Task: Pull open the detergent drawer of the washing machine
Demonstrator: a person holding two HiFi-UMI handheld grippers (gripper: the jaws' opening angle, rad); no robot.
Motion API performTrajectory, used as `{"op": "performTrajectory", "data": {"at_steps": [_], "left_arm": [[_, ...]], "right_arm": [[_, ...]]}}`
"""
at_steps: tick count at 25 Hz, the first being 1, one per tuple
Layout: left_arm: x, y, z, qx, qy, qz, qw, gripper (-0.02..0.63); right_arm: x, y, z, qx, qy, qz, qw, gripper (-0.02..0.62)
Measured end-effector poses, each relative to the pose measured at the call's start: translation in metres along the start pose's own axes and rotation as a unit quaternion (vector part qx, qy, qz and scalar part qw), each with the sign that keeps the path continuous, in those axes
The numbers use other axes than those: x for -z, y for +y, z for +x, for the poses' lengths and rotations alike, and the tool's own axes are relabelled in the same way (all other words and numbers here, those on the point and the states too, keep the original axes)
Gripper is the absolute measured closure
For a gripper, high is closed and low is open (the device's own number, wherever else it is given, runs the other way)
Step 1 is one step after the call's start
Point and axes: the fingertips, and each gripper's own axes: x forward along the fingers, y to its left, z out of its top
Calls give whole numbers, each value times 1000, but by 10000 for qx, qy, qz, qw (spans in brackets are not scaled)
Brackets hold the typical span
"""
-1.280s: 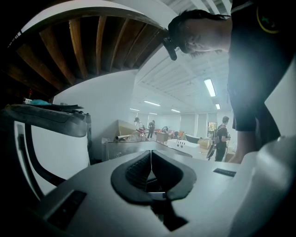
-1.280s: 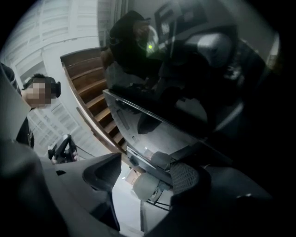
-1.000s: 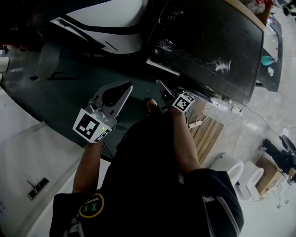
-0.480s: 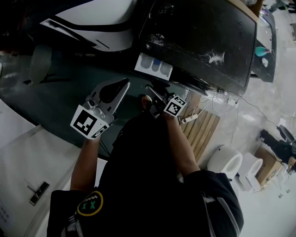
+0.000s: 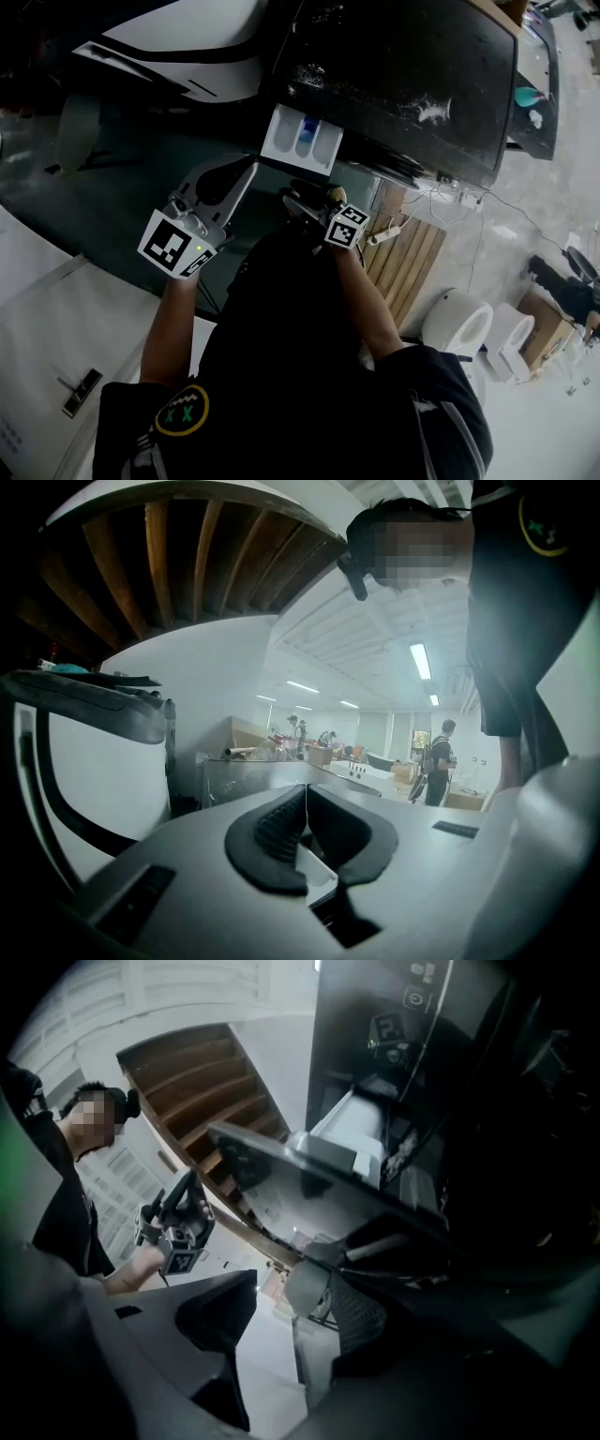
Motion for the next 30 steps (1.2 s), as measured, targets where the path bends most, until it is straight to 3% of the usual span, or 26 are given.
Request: {"op": "performTrajectory", "data": {"at_steps": [6, 11, 15, 18, 24, 30], "left_arm": [[2, -1, 4, -43, -40, -38, 10000, 583], [-8, -3, 10, -67, -224, -8, 9997, 583], [-18, -7, 11, -68, -315, 131, 9994, 583], [-27, -9, 10, -92, -365, 177, 9991, 583], [-50, -11, 7, -166, -466, 281, 9984, 583], [-76, -13, 9, -281, -588, 414, 9970, 584]], "right_arm": [[27, 16, -7, -112, 760, -225, 9968, 293], [8, 73, -19, -339, 1288, -1316, 9823, 304], [-41, 121, -19, -362, 1453, -2617, 9535, 313], [-86, 165, -10, -501, 1312, -3359, 9314, 314], [-164, 238, 7, -681, 729, -4386, 8931, 336], [-204, 295, 18, -775, 421, -5014, 8607, 361]]}}
